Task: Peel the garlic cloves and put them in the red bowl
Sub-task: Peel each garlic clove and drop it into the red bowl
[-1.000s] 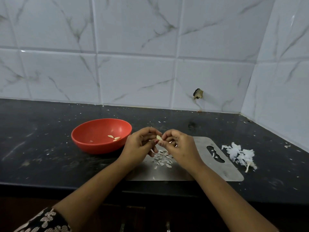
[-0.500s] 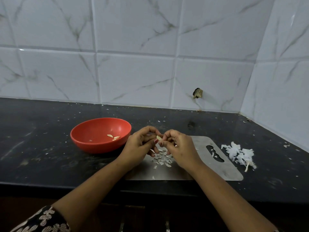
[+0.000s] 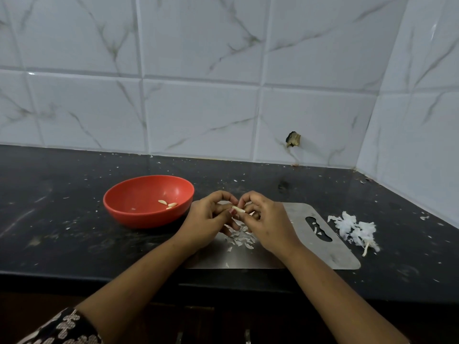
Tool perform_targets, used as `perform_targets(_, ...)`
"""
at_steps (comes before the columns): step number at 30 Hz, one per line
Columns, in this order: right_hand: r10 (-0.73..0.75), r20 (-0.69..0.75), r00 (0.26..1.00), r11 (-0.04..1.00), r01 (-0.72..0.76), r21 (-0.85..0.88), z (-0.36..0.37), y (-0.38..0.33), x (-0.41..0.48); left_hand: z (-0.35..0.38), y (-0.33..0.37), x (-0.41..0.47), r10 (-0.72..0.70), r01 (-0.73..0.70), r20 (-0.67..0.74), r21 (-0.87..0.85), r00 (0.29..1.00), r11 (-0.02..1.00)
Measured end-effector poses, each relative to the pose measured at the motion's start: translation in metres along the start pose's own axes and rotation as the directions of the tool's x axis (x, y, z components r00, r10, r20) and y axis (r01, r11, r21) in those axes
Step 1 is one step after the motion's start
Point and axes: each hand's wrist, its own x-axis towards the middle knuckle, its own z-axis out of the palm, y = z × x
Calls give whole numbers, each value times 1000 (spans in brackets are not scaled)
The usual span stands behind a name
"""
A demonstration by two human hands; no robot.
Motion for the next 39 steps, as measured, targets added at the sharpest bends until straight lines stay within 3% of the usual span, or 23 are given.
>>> perform_targets(19,-16,-3,1000,999,16,-28,2,2,-1,0,-3,-2,184,-176,-10,243,983,954)
perform_targets(26,-18,-4,1000,999,18,-26,1,-1,-1,1,-3,-2,324,-281,-19,450,946,847)
perform_targets(39,15,8,1000,1000,-15,-9,-2,-7,0,-1,-4,-3,387,-291,-42,585,921,757)
